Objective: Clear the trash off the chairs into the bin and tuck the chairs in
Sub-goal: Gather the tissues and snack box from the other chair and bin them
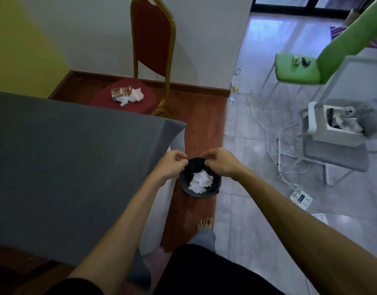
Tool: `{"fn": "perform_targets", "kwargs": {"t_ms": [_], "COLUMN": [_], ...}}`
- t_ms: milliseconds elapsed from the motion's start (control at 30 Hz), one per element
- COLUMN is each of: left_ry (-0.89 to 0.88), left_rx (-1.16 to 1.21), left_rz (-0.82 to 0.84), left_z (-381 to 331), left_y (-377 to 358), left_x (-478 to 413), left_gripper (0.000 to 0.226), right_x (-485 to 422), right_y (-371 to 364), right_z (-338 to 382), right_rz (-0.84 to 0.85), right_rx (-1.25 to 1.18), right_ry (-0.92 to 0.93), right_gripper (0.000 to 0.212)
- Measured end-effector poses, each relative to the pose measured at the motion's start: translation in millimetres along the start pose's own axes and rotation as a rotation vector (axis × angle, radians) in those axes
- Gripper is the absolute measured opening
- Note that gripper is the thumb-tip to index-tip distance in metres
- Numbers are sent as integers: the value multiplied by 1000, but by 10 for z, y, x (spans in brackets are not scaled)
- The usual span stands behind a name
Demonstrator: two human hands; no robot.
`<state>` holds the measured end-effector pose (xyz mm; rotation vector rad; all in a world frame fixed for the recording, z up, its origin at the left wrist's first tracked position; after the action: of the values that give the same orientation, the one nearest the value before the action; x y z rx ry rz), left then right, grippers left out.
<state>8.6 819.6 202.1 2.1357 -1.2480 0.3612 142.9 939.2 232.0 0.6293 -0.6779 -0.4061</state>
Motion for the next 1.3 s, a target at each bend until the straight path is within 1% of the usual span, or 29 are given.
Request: {"fn": "perform_targets", "kwargs": {"t_ms": [267, 433, 600, 767, 867, 933, 1067, 1200, 1300], "left_ry": [47, 47, 96, 174, 220, 217, 225, 267, 304], "left_rx": [41, 64, 165, 392, 411, 413, 443, 453, 485], "left_rz": [24, -35, -151, -332, -301, -294, -425, -515, -566], "left_z": [-713, -973, -869, -745, -843, -987, -1218, -1230, -1193], "left_y": [-178, -266, -474, -849, -1144, -1205, -925, -509, -130], "left_x": [-889, -1574, -2314, -2921, -3071, -3134, -3273, -3507, -3736], "left_gripper": [23, 18, 23, 17, 17, 19, 20, 22, 23], "right_x": [-818, -1489, -2315, -3094, -3333, -3456, -3886, -4466, -4905], "right_y": [841, 1155, 1242, 1397, 1633, 1778, 1975, 1912, 1789], "right_z": [-343, -613, -963, -1389, -1540, -1519, -1236, -912, -585], "right_rz": [23, 41, 105, 189, 202, 233, 290, 335, 401], "right_rx": [-22, -22, 65, 140, 149, 167, 111, 4, -11], "right_ry": [-31, 14, 106, 204, 224, 254, 310, 309, 316], "right_gripper": [44, 44, 42, 41, 40, 40, 38, 35, 36]}}
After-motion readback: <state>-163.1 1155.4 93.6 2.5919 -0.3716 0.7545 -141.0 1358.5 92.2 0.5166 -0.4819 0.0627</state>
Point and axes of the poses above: each hand's wrist, its own x-axis away from the middle knuckle, its own y-axis out of the back of the hand, z = x × y, the point moved 7 cm from there along -x, towards the middle knuckle, and after that the axes turned 2 degrees about x, right-handed, at the moved point
